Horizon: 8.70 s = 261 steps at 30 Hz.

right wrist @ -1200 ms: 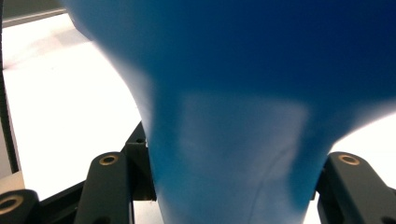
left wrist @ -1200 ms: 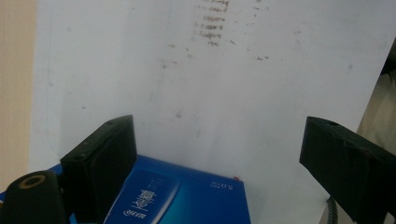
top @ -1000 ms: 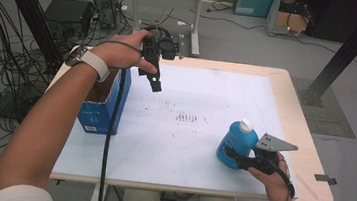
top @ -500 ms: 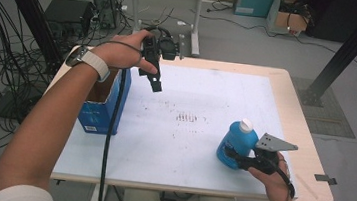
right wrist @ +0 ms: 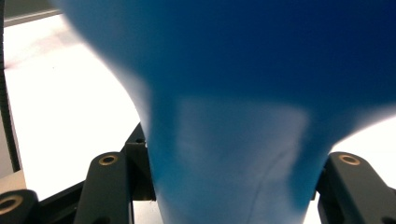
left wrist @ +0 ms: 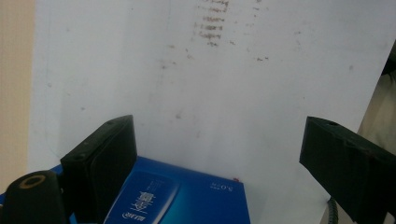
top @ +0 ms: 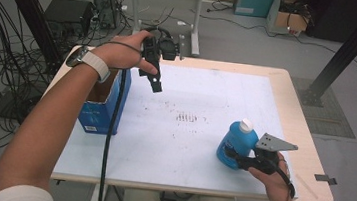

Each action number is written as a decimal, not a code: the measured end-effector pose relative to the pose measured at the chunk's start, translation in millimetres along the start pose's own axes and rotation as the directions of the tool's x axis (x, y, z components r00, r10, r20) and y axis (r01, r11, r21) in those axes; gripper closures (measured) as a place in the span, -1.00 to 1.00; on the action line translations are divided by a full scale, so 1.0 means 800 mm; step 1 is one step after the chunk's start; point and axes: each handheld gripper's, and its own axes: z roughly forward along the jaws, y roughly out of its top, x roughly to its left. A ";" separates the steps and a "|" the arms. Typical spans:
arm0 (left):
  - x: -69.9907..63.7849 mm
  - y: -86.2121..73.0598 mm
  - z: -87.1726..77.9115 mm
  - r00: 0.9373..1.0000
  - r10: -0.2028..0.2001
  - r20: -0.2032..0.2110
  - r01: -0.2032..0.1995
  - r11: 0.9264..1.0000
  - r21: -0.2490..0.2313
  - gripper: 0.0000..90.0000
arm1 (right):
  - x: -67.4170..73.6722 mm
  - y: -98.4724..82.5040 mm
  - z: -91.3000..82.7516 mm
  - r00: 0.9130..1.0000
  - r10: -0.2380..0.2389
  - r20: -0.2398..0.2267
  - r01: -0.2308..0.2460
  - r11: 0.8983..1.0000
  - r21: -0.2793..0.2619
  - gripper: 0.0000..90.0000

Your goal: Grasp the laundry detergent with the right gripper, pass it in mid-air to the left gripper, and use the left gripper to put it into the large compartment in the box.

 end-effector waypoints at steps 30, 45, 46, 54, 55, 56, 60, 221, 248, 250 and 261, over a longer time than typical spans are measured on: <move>0.000 0.000 0.000 1.000 -0.001 0.002 0.001 1.000 0.011 -0.75 | 0.000 0.000 0.000 1.000 0.001 -0.001 -0.001 1.000 -0.003 -0.06; 0.000 0.001 0.001 1.000 0.002 0.005 -0.002 1.000 0.007 -0.75 | 0.001 0.000 -0.001 1.000 0.016 0.000 -0.016 1.000 0.009 -0.06; 0.000 0.001 0.001 1.000 0.003 0.005 -0.003 1.000 0.007 -0.75 | 0.001 0.000 -0.001 1.000 0.015 0.000 -0.015 1.000 0.009 -0.06; -0.002 0.000 0.001 1.000 -0.023 0.001 0.023 1.000 0.008 -0.75 | 0.001 0.000 -0.001 1.000 0.018 0.004 -0.018 1.000 0.014 -0.06; -0.002 0.000 0.001 1.000 -0.022 0.001 0.022 1.000 0.008 -0.75 | 0.001 0.000 -0.001 1.000 0.018 0.003 -0.018 1.000 0.012 -0.06; -0.002 0.000 0.001 1.000 -0.021 0.002 0.021 1.000 0.005 -0.75 | 0.001 0.000 -0.001 1.000 0.017 0.004 -0.018 1.000 0.015 -0.06; -0.001 -0.001 0.001 1.000 -0.020 -0.002 0.020 1.000 0.005 -0.75 | 0.001 0.000 -0.001 1.000 0.018 0.003 -0.018 1.000 0.012 -0.06; -0.102 0.028 -0.103 0.997 0.077 -0.018 -0.078 0.993 -0.090 -0.90 | -0.011 0.177 0.008 0.832 -0.218 -0.510 0.282 0.958 0.050 -0.05; -0.128 0.054 -0.105 0.992 0.122 0.008 -0.121 0.987 -0.108 -0.88 | 0.008 0.202 0.050 0.776 -0.285 -0.562 0.379 0.924 0.055 -0.05; -0.130 0.056 -0.104 0.992 0.125 0.010 -0.123 0.986 -0.112 -0.88 | 0.010 0.202 0.052 0.773 -0.286 -0.566 0.382 0.923 0.055 -0.05; -0.133 0.061 -0.100 0.990 0.140 0.028 -0.135 0.982 -0.129 -0.89 | 0.021 0.201 0.064 0.758 -0.289 -0.584 0.392 0.918 0.054 -0.05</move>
